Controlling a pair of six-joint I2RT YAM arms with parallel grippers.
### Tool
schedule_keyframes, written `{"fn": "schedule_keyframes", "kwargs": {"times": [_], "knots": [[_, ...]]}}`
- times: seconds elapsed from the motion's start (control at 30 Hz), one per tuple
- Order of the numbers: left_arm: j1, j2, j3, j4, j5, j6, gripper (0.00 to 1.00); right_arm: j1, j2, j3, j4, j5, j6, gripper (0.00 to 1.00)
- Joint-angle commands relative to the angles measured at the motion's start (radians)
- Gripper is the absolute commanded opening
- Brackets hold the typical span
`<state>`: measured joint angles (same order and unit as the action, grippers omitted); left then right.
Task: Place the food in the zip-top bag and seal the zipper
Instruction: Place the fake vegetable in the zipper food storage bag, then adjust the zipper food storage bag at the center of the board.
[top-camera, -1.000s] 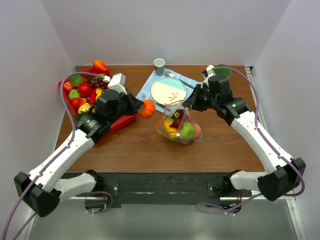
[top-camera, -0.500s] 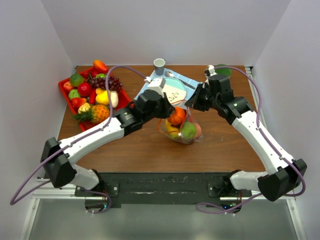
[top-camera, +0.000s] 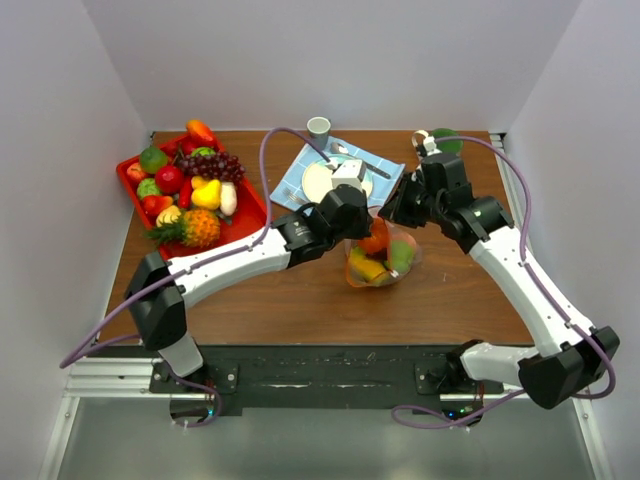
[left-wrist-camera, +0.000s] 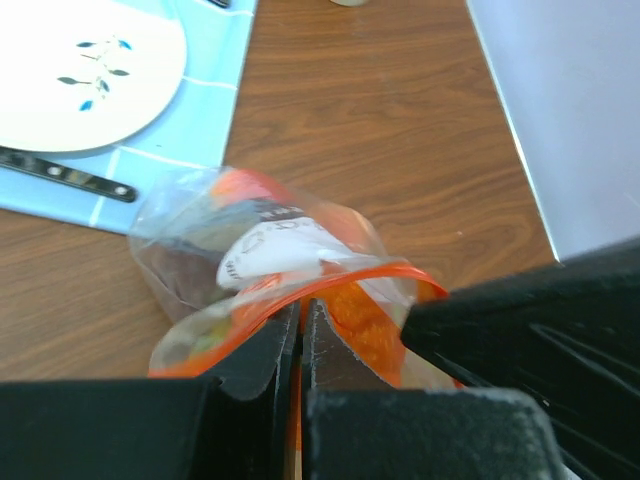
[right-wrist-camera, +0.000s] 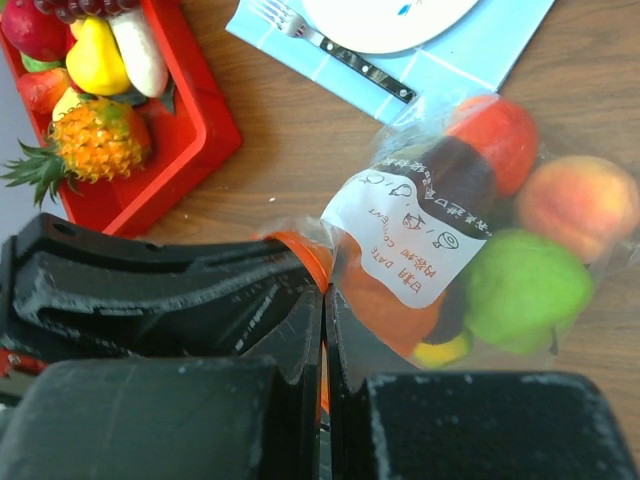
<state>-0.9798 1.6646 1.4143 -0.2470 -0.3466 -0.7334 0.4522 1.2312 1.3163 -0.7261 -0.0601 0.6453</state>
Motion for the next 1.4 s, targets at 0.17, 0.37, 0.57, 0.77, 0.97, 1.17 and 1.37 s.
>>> {"fn": "schedule_keyframes", "kwargs": {"times": [0.17, 0.37, 0.57, 0.77, 0.97, 1.17, 1.37], "knots": [[0.001, 0.035, 0.089, -0.058, -0.157, 0.005, 0.11, 0.002, -0.059, 0.073, 0.008, -0.044, -0.004, 0.0], [0.001, -0.005, 0.06, -0.04, -0.163, 0.035, 0.3, 0.002, -0.041, 0.132, -0.01, -0.052, -0.009, 0.0], [0.001, -0.031, 0.054, -0.035, -0.138, 0.081, 0.43, 0.002, -0.03, 0.123, 0.014, -0.069, 0.011, 0.0], [0.001, -0.086, 0.023, -0.021, -0.111, 0.106, 0.58, 0.002, -0.027, 0.132, 0.021, -0.063, 0.024, 0.0], [0.001, -0.18, -0.011, 0.003, -0.074, 0.137, 0.73, 0.002, -0.032, 0.109, 0.037, -0.069, 0.034, 0.0], [0.003, -0.258, -0.037, -0.014, -0.08, 0.143, 0.73, 0.002, -0.029, 0.104, 0.048, -0.072, 0.039, 0.0], [0.07, -0.46, -0.246, -0.048, -0.109, 0.077, 0.45, 0.0, -0.033, 0.104, 0.05, -0.076, 0.039, 0.0]]}}
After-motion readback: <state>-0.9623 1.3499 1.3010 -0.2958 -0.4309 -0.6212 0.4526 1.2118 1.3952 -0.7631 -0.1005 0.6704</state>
